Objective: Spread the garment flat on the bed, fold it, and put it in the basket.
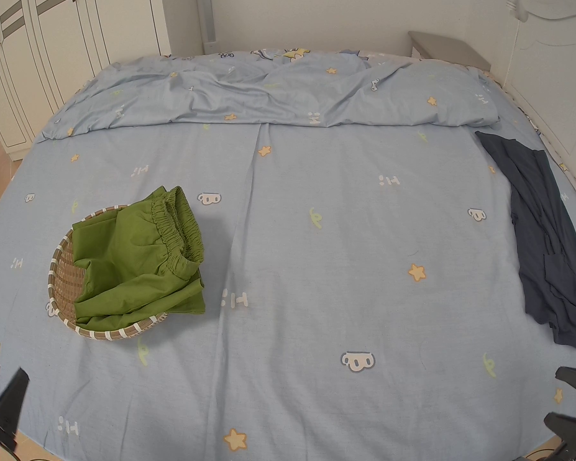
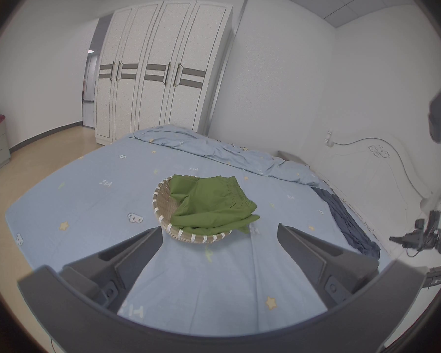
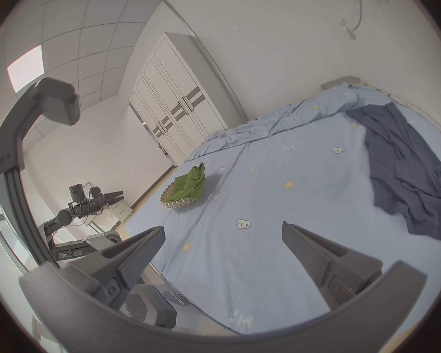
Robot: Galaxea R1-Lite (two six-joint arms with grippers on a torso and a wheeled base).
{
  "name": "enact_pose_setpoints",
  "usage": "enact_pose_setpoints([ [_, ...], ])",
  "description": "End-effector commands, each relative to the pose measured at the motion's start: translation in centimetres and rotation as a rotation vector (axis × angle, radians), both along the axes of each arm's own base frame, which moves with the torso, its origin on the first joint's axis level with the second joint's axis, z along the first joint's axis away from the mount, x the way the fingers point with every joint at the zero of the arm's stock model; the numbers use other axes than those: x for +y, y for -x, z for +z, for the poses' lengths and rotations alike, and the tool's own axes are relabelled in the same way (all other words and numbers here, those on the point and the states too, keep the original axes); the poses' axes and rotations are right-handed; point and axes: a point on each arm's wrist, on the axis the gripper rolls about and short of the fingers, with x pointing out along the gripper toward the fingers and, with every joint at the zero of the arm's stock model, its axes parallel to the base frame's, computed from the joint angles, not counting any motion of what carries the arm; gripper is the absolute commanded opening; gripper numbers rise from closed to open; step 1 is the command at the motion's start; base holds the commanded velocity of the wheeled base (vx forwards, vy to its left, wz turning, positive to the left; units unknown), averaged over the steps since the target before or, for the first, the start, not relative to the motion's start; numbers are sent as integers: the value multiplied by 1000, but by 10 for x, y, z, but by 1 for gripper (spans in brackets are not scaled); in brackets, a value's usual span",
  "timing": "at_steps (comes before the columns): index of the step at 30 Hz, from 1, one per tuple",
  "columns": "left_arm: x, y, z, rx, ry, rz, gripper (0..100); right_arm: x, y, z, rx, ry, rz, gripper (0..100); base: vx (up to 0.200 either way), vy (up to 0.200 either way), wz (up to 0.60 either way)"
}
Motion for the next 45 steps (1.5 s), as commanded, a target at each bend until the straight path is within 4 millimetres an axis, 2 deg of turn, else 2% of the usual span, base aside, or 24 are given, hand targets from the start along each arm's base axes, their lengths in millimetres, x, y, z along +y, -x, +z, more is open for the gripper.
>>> enact_pose_setpoints([
  [1,1,18,-70,-44,-54,21,100,-4,30,-41,-94,0,-53,100,0,0,0],
  [2,1,15,-77,-26,-108,14,100,-5,28,-44,-88,10,-80,100,0,0,0],
  [4,1,13,-78,-50,-170,13,100,-6,25,-51,-84,48,-166,100,0,0,0],
  [11,2,8,-83,-118,-182,58,100,-12,20,-56,-120,128,-448,100,0,0,0],
  [17,1,8,-83,-115,-182,49,100,-14,17,-60,-130,162,-583,100,0,0,0],
  [20,2,7,-86,-111,-285,48,100,-15,15,-60,-169,164,-635,100,0,0,0],
  [21,2,7,-88,-106,-366,40,100,-15,15,-60,-177,179,-642,100,0,0,0],
  [24,2,7,-88,-99,-343,37,100,-15,15,-61,-194,231,-657,100,0,0,0],
  [29,2,7,-88,-93,-271,46,100,-11,14,-60,-161,292,-788,100,0,0,0],
  [38,2,7,-88,-93,-268,46,100,-9,13,-65,-182,287,-771,100,0,0,0],
  [42,2,7,-88,-93,-268,46,100,-10,13,-65,-197,305,-709,100,0,0,0],
  [45,2,7,-88,-93,-268,46,100,-11,16,-65,-251,272,-577,100,0,0,0],
])
